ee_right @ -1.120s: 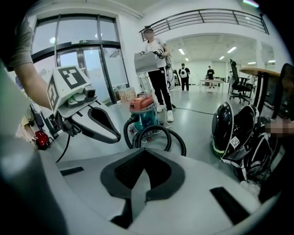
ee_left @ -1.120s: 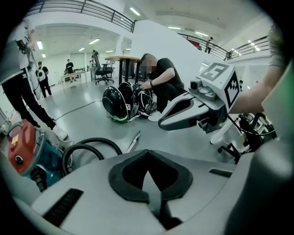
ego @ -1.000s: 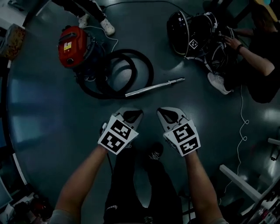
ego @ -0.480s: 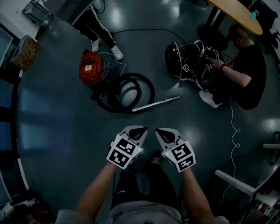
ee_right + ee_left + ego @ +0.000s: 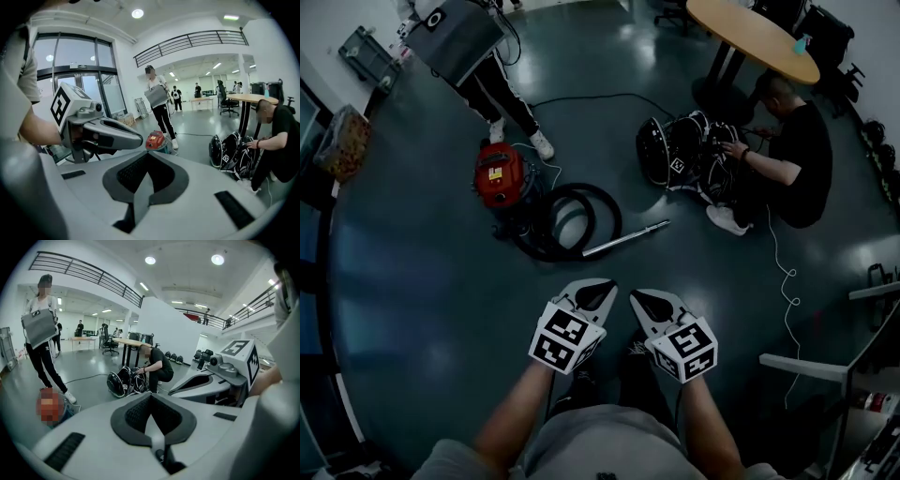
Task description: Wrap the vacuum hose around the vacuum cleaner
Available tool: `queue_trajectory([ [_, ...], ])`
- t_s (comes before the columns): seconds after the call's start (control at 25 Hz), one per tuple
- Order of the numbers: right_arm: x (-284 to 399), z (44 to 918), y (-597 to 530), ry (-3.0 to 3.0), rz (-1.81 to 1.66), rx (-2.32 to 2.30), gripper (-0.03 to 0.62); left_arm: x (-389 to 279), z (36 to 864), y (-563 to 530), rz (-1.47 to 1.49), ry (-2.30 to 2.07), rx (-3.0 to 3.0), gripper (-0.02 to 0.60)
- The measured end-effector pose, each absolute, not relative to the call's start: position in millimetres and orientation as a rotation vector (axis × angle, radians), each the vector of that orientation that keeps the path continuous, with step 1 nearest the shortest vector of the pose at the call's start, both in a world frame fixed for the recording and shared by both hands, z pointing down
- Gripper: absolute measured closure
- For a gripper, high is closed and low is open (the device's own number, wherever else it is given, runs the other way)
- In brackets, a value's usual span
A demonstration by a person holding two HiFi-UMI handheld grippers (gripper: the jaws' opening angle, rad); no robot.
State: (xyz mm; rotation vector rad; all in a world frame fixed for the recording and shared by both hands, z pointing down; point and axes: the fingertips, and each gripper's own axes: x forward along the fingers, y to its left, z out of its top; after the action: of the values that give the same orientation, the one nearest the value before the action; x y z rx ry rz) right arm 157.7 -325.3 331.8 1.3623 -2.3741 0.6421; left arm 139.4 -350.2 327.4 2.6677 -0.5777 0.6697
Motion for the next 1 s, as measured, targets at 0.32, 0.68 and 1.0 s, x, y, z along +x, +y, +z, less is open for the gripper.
queue_trajectory([
  [0.32,116,246,-308,-2.447,0.525,1.506,0.591,110,248,-334,0.536,-0.545,2.807,0.575],
  [0.68,101,158,-291,-2.524,0.296,1.667,0.591,84,166,-312,0.333,-0.549,2.936,0.575],
  [1.0,75,118,-277,-2.575,0.173,1.687,0.591,66,128,-296,0.257,-0.545,3.013,0.575],
])
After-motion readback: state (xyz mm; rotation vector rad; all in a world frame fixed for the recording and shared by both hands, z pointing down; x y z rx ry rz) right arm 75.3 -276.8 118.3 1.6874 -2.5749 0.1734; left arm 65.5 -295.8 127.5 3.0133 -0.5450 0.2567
